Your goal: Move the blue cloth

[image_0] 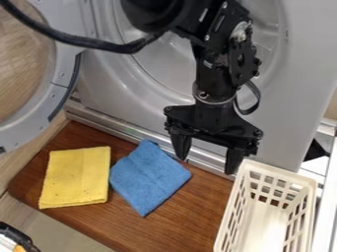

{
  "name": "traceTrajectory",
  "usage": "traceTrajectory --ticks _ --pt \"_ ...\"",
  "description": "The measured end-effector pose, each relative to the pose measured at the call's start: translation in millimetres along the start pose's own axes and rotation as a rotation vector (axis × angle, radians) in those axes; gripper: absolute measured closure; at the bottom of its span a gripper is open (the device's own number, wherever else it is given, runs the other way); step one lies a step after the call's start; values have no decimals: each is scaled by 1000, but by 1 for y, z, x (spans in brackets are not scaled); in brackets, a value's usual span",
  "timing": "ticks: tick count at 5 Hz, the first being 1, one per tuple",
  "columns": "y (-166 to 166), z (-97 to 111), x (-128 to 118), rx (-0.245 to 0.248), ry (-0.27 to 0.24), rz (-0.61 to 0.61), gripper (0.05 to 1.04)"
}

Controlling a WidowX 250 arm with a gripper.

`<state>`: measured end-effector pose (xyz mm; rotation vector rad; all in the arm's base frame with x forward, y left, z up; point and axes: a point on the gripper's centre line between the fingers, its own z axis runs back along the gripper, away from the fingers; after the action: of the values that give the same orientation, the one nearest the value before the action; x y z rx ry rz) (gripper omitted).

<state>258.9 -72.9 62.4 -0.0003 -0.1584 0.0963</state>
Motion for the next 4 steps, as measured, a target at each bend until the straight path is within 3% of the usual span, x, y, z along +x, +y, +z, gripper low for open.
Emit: traceTrajectory --ticks 3,4 --pt "29 -37 -8 -7 71 90 83" --pt "45 -49 -3 -11 59 120 83"
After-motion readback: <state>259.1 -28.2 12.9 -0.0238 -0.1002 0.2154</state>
